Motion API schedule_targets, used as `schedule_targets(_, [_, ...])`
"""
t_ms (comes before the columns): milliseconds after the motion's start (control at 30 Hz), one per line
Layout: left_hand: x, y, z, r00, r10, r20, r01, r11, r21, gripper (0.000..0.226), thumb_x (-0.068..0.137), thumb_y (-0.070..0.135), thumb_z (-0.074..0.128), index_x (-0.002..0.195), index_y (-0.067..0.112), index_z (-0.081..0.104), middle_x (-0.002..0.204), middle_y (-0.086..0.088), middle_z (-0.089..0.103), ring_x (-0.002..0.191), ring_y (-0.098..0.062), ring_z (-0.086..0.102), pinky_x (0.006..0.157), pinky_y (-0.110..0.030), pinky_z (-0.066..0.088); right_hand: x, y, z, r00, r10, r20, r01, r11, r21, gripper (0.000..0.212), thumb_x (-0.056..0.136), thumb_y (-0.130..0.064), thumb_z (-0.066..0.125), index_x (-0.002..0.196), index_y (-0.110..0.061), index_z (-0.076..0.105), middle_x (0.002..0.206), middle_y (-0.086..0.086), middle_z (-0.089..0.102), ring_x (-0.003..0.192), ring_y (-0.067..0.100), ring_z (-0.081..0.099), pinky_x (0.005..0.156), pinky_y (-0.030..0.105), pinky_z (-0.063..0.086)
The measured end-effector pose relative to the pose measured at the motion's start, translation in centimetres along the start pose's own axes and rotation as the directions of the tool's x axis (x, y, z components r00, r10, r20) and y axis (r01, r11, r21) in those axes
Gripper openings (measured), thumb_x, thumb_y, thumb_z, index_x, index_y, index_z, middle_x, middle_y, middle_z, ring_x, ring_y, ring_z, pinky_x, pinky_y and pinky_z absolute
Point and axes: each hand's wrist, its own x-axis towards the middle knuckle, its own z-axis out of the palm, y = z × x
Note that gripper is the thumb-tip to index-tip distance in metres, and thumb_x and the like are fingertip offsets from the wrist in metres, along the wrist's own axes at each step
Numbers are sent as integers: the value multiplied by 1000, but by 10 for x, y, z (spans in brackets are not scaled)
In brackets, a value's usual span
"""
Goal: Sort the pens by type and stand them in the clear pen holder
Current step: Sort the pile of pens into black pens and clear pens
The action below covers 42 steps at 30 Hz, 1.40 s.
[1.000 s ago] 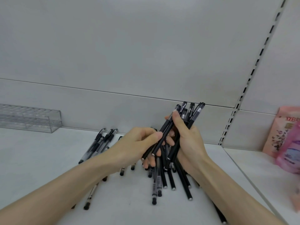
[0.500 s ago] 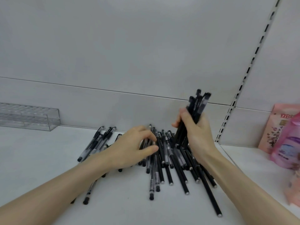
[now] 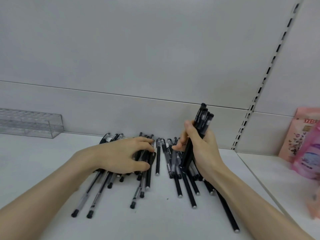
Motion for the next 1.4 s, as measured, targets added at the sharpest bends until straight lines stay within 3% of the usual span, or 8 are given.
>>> schedule_targets(300, [13, 12, 23, 955, -67, -287, 94, 992, 79, 51, 80, 64, 54, 111, 23, 49, 112, 6, 43, 106, -12, 39, 96, -32, 38, -4, 4, 3, 994, 95, 62, -95, 995, -3, 10, 91, -16, 61, 84, -11, 55, 52, -2, 33, 45, 12, 30, 42, 23, 31])
schedule_targets(633, [14, 2, 14, 954, -136, -266, 91, 981, -173, 44, 84, 46, 64, 121, 26, 52, 125, 5, 43, 122, -11, 34, 98, -24, 29, -5, 4, 4, 990, 135, 44, -136, 990, 31, 13, 92, -18, 60, 88, -5, 57, 53, -2, 41, 44, 11, 34, 42, 22, 36])
schedule_targets(767, [23, 12, 25, 951, -149, -272, 141, 989, -47, 41, 79, 60, 60, 99, 25, 53, 110, 6, 41, 111, -12, 32, 101, -34, 31, -5, 5, 4, 989, 139, 46, -142, 988, 56, 11, 91, -16, 61, 85, -9, 55, 53, -1, 40, 44, 11, 34, 42, 22, 35])
schedule_targets(1000, [29, 20, 27, 926, -169, -337, 202, 977, 66, 24, 84, 37, 58, 67, 21, 52, 112, 2, 46, 116, -17, 33, 91, -32, 27, -4, 5, 5, 989, 144, 17, -145, 988, 53, 12, 90, -14, 63, 84, -7, 55, 54, -1, 43, 44, 11, 35, 43, 23, 38])
schedule_targets(1100, [28, 16, 23, 884, -197, -423, 165, 980, -111, 21, 81, 31, 63, 67, 15, 63, 99, 4, 55, 104, -16, 44, 94, -34, 35, -5, 4, 4, 988, 155, -2, -154, 986, 66, 16, 88, -16, 65, 86, -3, 58, 55, 1, 42, 44, 12, 35, 44, 24, 37])
schedule_targets(1200, [22, 21, 12, 842, -248, -478, -41, 855, -516, 21, 86, 31, 65, 72, 15, 66, 77, -1, 64, 72, -10, 57, 74, -30, 45, -5, 2, 3, 983, 183, 5, -183, 983, 31, 23, 88, -24, 66, 94, -2, 62, 52, 0, 42, 42, 13, 37, 44, 24, 36])
schedule_targets(1267, [18, 33, 9, 878, -202, -435, -151, 744, -650, 19, 88, 30, 63, 77, 14, 65, 68, -3, 65, 51, -2, 50, 54, -22, 41, -6, 2, 3, 981, 190, 26, -190, 982, 14, 22, 87, -27, 66, 89, -5, 62, 52, 1, 42, 42, 13, 37, 43, 22, 33])
schedule_targets(1400, [18, 42, 14, 955, -42, -293, -189, 676, -712, 15, 89, 29, 62, 84, 17, 70, 74, 7, 70, 56, -4, 52, 56, -18, 42, -4, -1, 4, 987, 159, 9, -159, 987, -17, 26, 88, -27, 65, 84, -2, 60, 51, 2, 42, 44, 15, 36, 44, 24, 34])
